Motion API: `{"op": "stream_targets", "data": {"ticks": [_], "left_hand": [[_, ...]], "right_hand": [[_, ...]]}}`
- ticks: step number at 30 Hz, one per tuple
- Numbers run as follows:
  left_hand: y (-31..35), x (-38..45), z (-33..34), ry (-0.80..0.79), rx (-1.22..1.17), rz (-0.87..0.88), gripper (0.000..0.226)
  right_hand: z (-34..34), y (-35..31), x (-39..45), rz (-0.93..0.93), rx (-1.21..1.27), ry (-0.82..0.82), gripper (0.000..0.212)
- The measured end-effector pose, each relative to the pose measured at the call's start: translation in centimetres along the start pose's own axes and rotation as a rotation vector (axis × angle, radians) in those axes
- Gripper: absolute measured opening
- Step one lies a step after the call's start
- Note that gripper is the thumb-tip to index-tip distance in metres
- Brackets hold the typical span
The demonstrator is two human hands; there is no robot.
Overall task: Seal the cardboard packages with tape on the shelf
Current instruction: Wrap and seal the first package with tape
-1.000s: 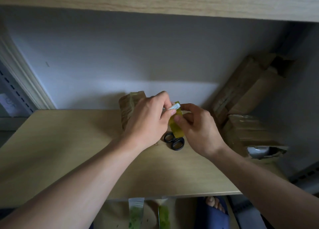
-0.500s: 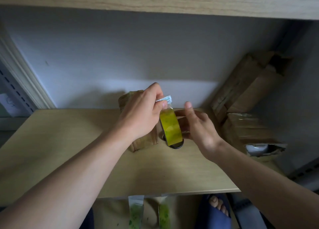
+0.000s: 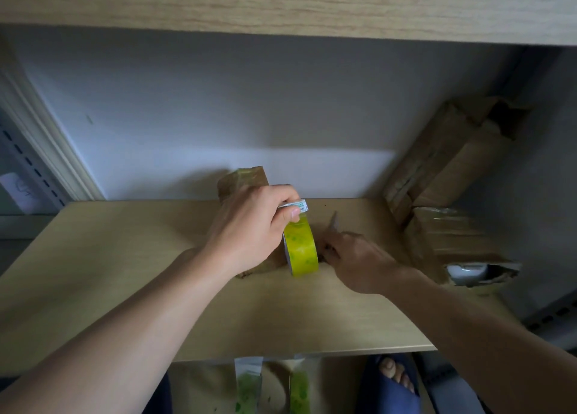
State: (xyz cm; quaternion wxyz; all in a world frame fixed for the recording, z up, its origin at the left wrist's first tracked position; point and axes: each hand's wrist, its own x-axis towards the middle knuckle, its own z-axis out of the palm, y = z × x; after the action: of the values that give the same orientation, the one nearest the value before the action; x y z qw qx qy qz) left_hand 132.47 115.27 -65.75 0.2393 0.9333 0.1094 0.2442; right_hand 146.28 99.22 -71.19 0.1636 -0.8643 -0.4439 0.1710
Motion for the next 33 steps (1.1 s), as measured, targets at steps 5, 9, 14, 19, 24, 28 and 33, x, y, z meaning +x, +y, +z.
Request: {"op": "stream_targets", "data": {"ticks": [5, 9, 14, 19, 24, 28, 33], "left_hand": [[-0.2, -0.1, 0.3, -0.031, 0.026, -0.013, 0.011], [-0.7, 0.1, 0.6, -0.029, -0.011, 0.008, 0.018], [-0.5, 0.4, 0.6, 0.069, -0.06, 0.055, 0.008], [-0.7, 0.7, 0.5, 0.107, -0.041, 0.092, 0.007], [-1.2, 0.8, 0.5, 0.106, -0.026, 0.12, 0.011], [-1.3, 0.8, 0.3, 0.094, -0.041, 0.124, 0.011], [-1.0, 0.8, 0.2, 0.082, -0.054, 0.097, 0.011]], "right_hand": [[-1.7, 2.1, -0.6, 0.225, -0.163, 0.024, 0.024], [-2.8, 1.8, -0.8, 0.313, -0.26, 0.045, 0.031], [-3.5, 1.8, -2.1, 0.264, -0.359, -0.066, 0.016], [-6.9, 2.4, -3.5, 0.207, -0.307, 0.026, 0.009], [-9.4, 1.7, -5.5, 0.005, -0.195, 0.005, 0.026], [-9.8, 1.5, -5.8, -0.017, -0.171, -0.022, 0.037], [-9.6, 0.0, -3.7, -0.131, -0.155, 0.069, 0.042]]}}
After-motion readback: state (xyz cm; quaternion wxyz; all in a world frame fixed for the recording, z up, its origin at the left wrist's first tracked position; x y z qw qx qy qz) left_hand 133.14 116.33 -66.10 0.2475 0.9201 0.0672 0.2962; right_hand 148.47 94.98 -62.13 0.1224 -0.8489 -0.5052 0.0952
